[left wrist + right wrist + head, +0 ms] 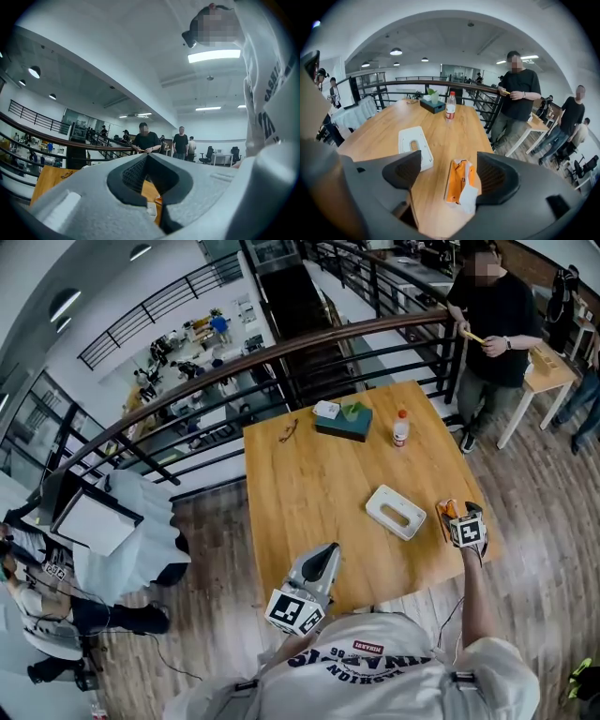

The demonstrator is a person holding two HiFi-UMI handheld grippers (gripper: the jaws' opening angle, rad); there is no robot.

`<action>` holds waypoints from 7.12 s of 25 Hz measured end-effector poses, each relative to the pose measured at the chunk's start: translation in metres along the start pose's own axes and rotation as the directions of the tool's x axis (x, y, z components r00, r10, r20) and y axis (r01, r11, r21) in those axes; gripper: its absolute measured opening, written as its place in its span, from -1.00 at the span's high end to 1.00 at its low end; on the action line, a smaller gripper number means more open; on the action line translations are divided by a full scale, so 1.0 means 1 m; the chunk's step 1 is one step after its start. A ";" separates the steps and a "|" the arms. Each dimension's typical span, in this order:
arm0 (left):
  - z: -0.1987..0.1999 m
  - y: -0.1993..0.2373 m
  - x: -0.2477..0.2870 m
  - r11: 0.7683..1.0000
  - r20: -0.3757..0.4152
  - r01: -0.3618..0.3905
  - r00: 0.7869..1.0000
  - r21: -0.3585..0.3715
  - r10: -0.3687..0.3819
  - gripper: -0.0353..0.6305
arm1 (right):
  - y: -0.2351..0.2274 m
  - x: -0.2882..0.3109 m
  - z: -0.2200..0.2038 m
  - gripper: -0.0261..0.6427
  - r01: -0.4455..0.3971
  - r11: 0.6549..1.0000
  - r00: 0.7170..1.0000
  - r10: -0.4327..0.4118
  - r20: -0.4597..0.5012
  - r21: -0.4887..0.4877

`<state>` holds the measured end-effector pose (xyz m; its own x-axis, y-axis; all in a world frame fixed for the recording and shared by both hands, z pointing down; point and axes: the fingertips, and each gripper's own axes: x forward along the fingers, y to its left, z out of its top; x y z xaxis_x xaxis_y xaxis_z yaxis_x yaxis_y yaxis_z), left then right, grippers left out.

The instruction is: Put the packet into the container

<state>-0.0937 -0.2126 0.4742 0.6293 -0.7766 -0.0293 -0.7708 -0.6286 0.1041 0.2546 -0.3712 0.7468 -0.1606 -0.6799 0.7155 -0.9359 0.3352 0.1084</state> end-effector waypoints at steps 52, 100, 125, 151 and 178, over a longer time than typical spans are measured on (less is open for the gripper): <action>-0.001 0.007 0.007 0.999 0.002 -0.040 0.999 0.004 0.040 0.88 | -0.035 0.089 -0.117 0.88 0.048 0.999 0.938 -0.043 -0.344 0.006; -0.001 0.007 0.005 1.000 0.020 -0.023 1.000 0.006 0.023 0.88 | 0.043 -0.102 0.208 0.88 0.020 0.953 0.951 0.075 0.301 -0.301; -0.009 0.028 -0.027 0.987 0.014 -0.159 0.987 -0.010 0.159 0.88 | 0.124 0.028 0.129 0.88 -0.230 0.839 0.969 0.242 -0.041 -0.493; -0.012 0.063 -0.038 0.961 -0.019 -0.276 0.961 -0.013 0.276 0.88 | 0.184 0.177 -0.014 0.88 -0.472 0.687 0.874 0.286 -0.392 -0.552; -0.015 0.069 -0.019 0.972 -0.020 -0.235 0.972 -0.019 0.235 0.88 | 0.150 0.158 0.034 0.18 -0.333 0.801 0.943 0.273 -0.193 -0.496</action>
<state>-0.1577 -0.2409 0.4969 0.4328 -0.9014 0.0155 -0.8950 -0.4276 0.1268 0.0783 -0.4508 0.8525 -0.3462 -0.4238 0.8370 -0.5408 0.8191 0.1910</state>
